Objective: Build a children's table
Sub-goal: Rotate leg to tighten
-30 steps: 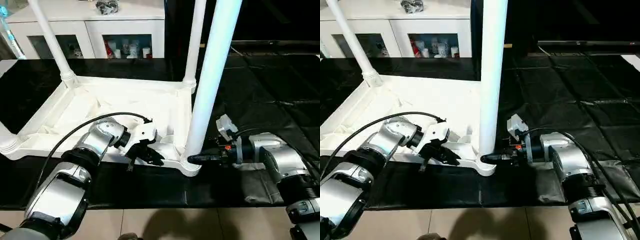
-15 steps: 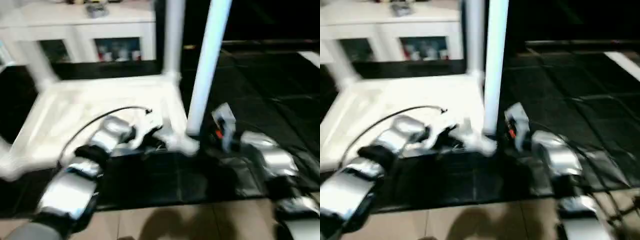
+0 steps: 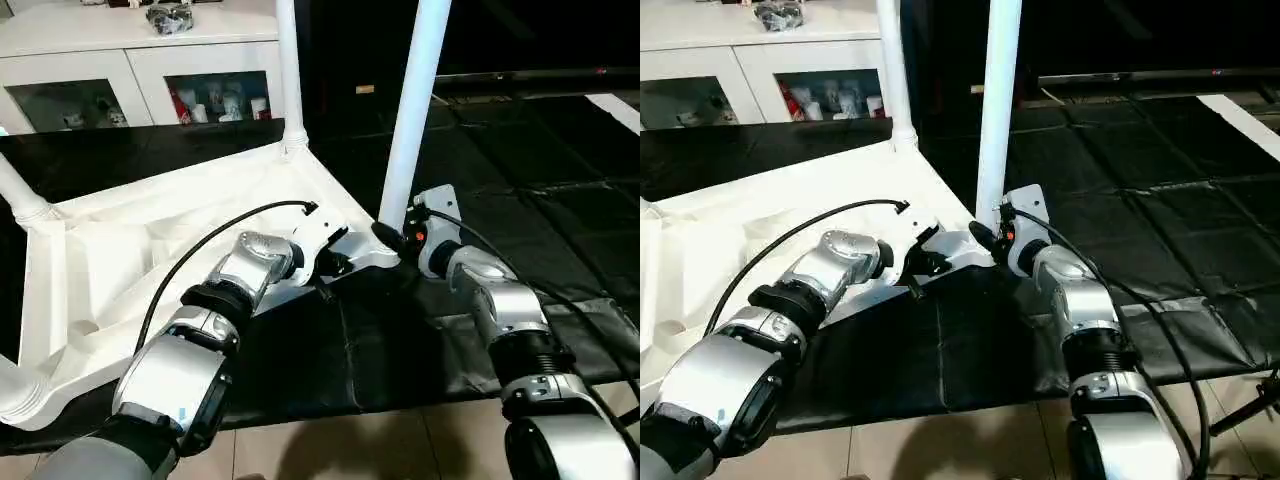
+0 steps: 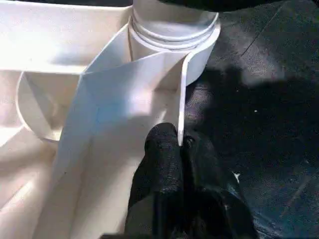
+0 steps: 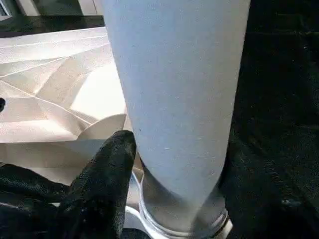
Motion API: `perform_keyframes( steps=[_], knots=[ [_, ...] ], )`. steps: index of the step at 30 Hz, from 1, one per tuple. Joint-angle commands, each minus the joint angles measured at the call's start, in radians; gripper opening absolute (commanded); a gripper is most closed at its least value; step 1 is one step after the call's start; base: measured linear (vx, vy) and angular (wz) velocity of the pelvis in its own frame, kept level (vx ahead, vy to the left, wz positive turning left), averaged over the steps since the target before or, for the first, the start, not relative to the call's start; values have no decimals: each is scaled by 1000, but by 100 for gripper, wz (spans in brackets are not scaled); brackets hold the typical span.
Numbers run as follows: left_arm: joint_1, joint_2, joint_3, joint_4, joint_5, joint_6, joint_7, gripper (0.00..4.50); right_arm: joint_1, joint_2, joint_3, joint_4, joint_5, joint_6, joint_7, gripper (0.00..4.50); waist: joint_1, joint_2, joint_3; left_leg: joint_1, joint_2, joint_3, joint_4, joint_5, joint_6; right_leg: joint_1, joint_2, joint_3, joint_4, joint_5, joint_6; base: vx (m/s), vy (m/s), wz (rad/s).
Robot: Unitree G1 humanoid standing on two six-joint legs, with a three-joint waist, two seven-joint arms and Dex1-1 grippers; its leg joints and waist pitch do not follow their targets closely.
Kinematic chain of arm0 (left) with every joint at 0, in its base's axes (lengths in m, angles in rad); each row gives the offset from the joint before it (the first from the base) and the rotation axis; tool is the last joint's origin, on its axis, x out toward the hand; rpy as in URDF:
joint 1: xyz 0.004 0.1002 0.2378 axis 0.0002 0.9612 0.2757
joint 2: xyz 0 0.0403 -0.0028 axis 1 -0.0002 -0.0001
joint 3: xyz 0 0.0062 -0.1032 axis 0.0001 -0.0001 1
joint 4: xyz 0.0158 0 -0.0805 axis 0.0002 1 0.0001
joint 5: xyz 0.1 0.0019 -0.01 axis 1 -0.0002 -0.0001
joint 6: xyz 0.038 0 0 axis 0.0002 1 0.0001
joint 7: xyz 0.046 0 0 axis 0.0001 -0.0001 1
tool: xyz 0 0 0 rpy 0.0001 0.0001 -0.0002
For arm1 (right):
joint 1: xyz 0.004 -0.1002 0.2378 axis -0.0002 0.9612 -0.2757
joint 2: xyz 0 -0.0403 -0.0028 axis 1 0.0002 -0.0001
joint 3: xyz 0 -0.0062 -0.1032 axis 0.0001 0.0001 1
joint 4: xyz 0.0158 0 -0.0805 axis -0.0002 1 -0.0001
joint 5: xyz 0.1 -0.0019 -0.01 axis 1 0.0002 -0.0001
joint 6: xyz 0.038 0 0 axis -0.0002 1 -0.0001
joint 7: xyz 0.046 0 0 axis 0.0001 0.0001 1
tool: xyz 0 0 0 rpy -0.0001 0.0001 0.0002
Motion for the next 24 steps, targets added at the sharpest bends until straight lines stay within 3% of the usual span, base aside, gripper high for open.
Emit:
perform_keyframes(
  steps=[1,8,10,14,16,21,24],
  knots=[
    [-21,-30,11,-59,-28,-49,-1,0,9,77,113,-9,38,12,129,310,8,-8,-77,5,29,-12,-59,-154,98,71,-73,58,-69,-232,-174,0,0,0],
    [28,35,-27,-85,-11,-141,-136,0,49,-26,99,-61,70,-11,299,370,18,-5,-79,4,36,-12,-57,-152,119,72,-72,59,-61,-183,-188,0,0,0],
    [41,59,-41,-93,-7,-176,-192,0,63,-66,100,-77,75,-23,362,386,21,3,-78,7,37,-13,-59,-166,107,68,-72,59,-62,-202,-189,0,0,0],
    [64,97,-58,-116,-13,-217,-309,0,81,-139,97,-92,79,-54,468,417,32,0,-79,6,38,-12,-58,-173,102,71,-74,60,-63,-200,-186,0,0,0],
    [90,126,-79,-154,-26,-246,-430,0,93,-196,98,-111,103,-48,577,417,41,1,-80,8,41,-12,-58,-173,107,69,-74,61,-60,-194,-196,0,0,0],
    [116,167,-119,-184,-23,-280,-550,0,112,-266,126,-152,142,-25,738,417,63,2,-78,14,46,-11,-59,-180,105,63,-75,65,-60,-211,-193,0,0,0],
    [129,193,-141,-201,-8,-305,-598,0,114,-297,146,-160,151,-19,816,417,72,3,-76,16,48,-12,-62,-198,84,60,-77,66,-62,-240,-183,0,0,0]
  ],
)
